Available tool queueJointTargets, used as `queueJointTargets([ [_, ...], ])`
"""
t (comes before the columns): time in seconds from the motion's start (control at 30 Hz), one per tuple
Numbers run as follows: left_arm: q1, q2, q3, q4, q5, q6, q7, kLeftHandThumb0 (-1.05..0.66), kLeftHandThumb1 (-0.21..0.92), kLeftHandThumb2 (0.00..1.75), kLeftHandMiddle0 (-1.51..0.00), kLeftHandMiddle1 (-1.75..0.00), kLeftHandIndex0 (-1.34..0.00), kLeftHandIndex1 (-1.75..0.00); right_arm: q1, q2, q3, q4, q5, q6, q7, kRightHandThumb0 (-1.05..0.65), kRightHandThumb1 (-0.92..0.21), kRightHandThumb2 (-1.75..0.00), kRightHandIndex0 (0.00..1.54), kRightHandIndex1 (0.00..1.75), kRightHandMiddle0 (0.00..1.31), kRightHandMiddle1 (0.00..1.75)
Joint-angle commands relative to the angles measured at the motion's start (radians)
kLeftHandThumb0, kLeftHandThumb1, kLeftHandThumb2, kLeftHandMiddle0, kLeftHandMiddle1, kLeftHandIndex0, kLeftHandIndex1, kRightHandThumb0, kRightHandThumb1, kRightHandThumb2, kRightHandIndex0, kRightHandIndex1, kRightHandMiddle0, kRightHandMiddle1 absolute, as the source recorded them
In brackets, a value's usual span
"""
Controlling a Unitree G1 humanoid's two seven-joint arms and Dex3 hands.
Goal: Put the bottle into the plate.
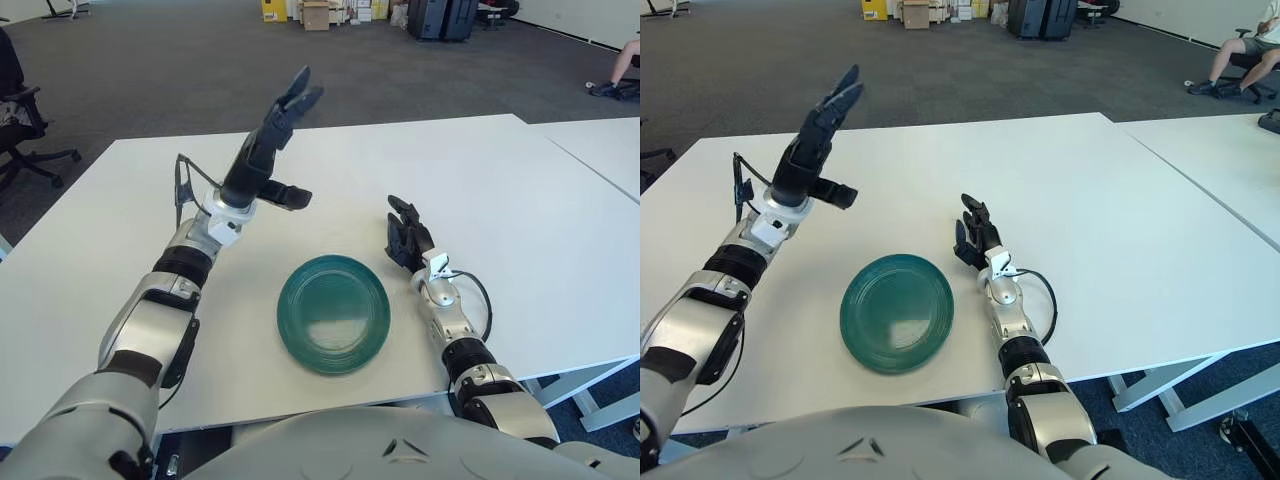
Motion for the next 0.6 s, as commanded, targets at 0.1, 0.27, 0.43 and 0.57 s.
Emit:
queueJointTargets([
  [0.1,0.015,-0.016,0.072,0.006,-0.089,0.077,-0.081,-0.77,0.92,0.75,-0.04,0.00,0.00,-0.18,0.046,0.002,-0.002,0.028,0.009,0.064,0.013,-0.70,-0.92,-0.79,0.23,0.01,0.00,0.48],
  [0.27,0.024,-0.030,0.119,-0.006,-0.051,0.102,-0.072,-0.79,0.92,0.81,-0.04,-0.01,0.00,-0.14,0.048,0.004,-0.004,0.025,0.012,0.063,0.020,-0.70,-0.92,-0.79,0.23,0.01,0.00,0.47],
  [0.43,0.033,-0.035,0.152,-0.022,-0.023,0.128,-0.070,-0.84,0.92,0.89,-0.04,-0.01,0.00,-0.12,0.048,0.004,-0.007,0.032,0.014,0.060,0.020,-0.70,-0.92,-0.79,0.22,0.01,0.00,0.47],
  [0.57,0.040,-0.039,0.168,-0.040,-0.017,0.157,-0.077,-0.87,0.92,0.94,-0.04,-0.01,0.00,-0.12,0.046,0.000,-0.003,0.039,0.002,0.056,0.010,-0.71,-0.92,-0.79,0.22,0.01,0.00,0.47],
])
